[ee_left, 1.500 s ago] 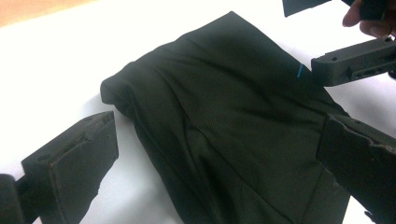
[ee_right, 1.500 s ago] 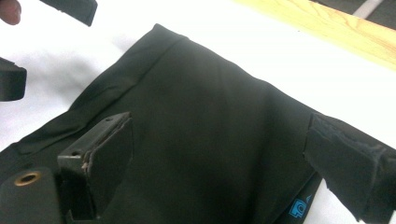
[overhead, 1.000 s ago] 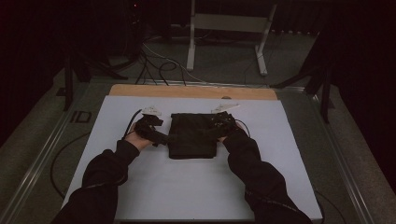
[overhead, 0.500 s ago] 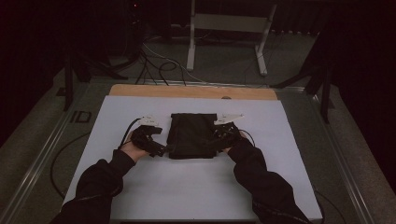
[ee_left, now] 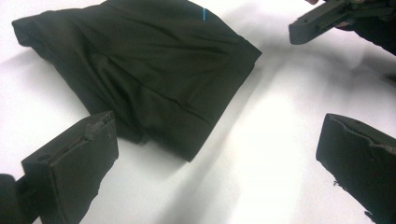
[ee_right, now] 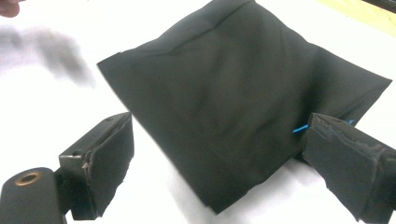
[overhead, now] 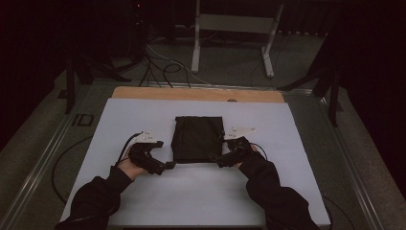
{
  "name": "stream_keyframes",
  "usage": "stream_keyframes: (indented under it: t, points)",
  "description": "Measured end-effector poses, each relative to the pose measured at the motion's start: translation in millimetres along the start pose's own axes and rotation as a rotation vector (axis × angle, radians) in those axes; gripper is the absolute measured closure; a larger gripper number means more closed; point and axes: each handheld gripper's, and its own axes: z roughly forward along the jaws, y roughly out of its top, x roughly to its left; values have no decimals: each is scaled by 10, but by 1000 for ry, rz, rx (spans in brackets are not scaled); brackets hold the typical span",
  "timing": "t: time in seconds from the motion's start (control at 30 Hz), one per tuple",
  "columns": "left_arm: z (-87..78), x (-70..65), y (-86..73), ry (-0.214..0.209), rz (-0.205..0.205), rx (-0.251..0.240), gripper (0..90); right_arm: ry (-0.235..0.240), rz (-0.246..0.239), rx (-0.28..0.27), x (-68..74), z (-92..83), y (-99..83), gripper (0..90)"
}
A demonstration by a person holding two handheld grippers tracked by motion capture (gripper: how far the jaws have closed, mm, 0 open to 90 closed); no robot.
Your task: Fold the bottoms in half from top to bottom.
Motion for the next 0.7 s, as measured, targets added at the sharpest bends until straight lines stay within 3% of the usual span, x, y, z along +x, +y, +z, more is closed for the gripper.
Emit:
stream_keyframes:
  t: [0.33,0.57,0.7]
  points:
    - [-101,-136,-209,3,5,-4,0,6,-12,-4,116,-161,-212,91]
    - [-173,-218,-339,18,18,19,0,19,-14,-2,170,-273,-352,91]
    - [-243,-250,-429,23,-1,15,0,17,-30,-9,163,-359,-408,91]
